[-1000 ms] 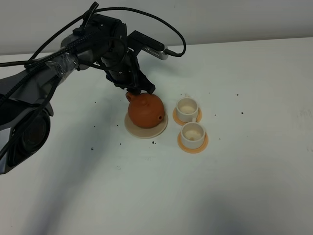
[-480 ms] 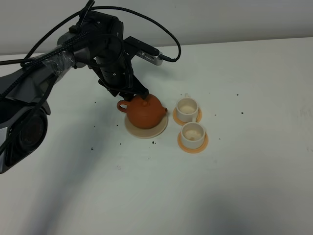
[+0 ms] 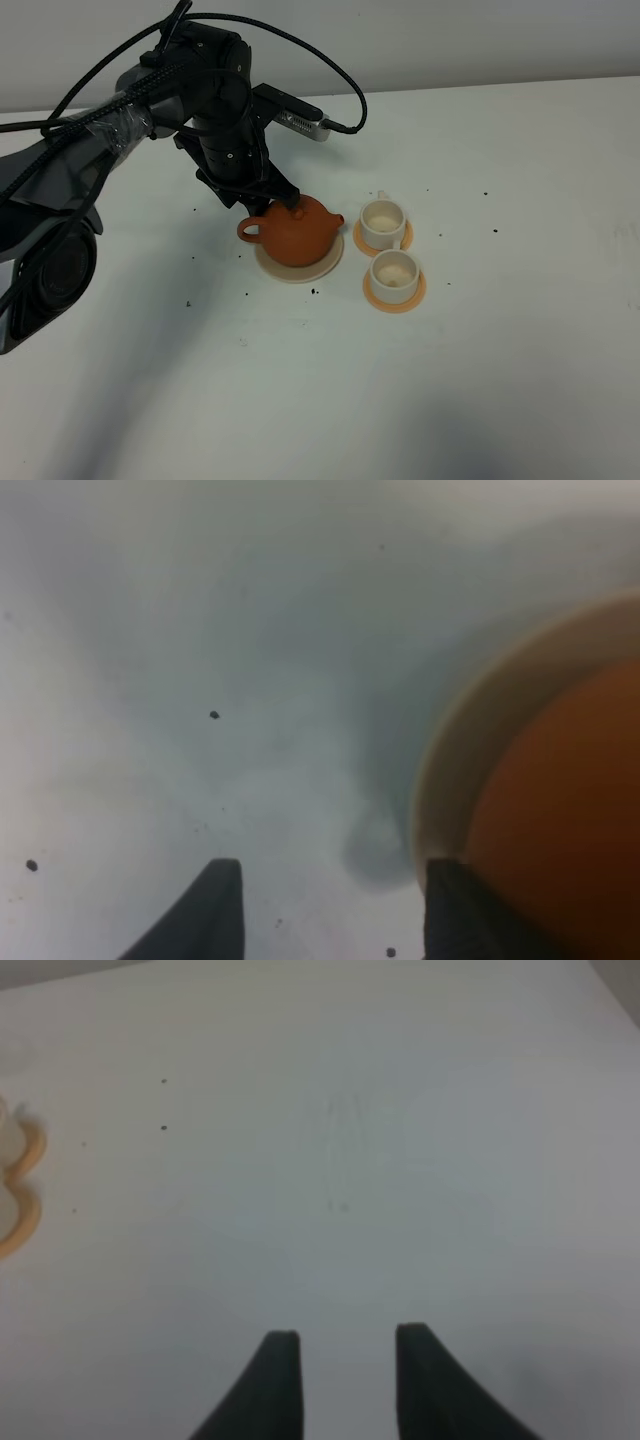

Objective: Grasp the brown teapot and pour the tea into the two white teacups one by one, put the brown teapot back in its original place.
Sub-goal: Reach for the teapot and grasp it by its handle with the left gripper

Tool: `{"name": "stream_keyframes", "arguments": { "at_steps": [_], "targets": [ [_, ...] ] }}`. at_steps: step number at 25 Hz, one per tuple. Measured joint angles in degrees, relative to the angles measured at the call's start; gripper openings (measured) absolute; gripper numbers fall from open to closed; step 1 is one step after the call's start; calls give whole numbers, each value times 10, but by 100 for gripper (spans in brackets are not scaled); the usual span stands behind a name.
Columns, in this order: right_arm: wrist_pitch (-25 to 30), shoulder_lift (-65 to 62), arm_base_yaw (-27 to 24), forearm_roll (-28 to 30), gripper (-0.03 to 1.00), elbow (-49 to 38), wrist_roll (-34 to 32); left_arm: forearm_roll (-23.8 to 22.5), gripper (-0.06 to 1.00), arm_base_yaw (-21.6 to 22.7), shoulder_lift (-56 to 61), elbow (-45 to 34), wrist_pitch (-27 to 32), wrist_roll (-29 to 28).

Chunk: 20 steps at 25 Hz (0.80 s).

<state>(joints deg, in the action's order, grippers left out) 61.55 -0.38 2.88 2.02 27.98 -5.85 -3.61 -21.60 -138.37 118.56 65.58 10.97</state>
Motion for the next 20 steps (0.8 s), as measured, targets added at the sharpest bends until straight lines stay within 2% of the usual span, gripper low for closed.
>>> {"name": "stream_keyframes", "arguments": {
  "at_steps": [8,20],
  "targets": [
    [0,0,0,0,24,0,0,-20,43,0,0,0,12,0],
    [0,0,0,0,24,0,0,-19,43,0,0,0,29,0]
  ]
}}
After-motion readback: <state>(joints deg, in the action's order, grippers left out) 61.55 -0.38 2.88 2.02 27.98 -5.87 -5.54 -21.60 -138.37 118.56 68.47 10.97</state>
